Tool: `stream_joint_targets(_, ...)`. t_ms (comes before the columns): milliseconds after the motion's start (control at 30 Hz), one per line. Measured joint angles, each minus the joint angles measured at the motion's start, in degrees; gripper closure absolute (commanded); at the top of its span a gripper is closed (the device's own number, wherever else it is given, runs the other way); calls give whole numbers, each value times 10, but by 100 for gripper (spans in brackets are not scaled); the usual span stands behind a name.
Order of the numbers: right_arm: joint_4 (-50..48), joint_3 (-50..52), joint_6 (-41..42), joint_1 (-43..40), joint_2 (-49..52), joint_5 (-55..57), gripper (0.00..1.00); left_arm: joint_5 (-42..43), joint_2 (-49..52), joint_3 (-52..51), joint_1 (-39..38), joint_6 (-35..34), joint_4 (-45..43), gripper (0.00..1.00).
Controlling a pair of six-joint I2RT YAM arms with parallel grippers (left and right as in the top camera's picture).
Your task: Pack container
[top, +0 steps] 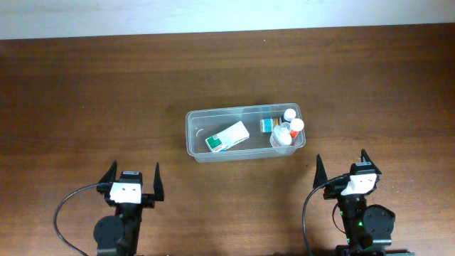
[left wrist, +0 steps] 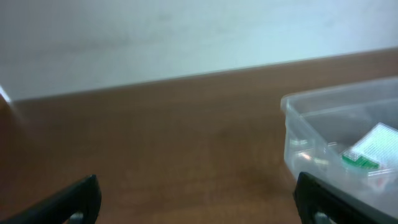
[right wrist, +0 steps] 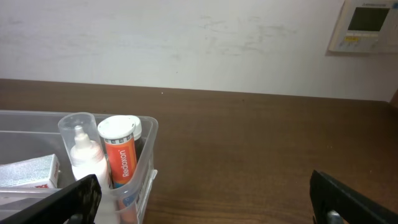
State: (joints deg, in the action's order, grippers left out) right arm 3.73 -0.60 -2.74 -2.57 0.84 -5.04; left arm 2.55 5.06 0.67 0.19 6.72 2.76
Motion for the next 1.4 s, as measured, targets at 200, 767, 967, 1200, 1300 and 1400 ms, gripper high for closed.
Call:
stream_joint_targets(200, 0, 0, 0, 0, 0, 0, 2, -3, 1, 0, 0, 0, 14, 1)
stream_joint_targets(767, 0, 0, 0, 0, 0, 0, 2, -5, 1, 0, 0, 0, 14, 1)
stream_joint_targets(967, 0, 0, 0, 0, 0, 0, 2, -5, 1, 0, 0, 0, 14, 0)
stream_joint_targets(1200, 0, 0, 0, 0, 0, 0, 2, -5, 1, 0, 0, 0, 14, 1)
stream_joint_targets(1300, 0, 0, 0, 0, 0, 0, 2, -5, 1, 0, 0, 0, 14, 1)
stream_joint_targets(1400, 0, 0, 0, 0, 0, 0, 2, -5, 1, 0, 0, 0, 14, 1)
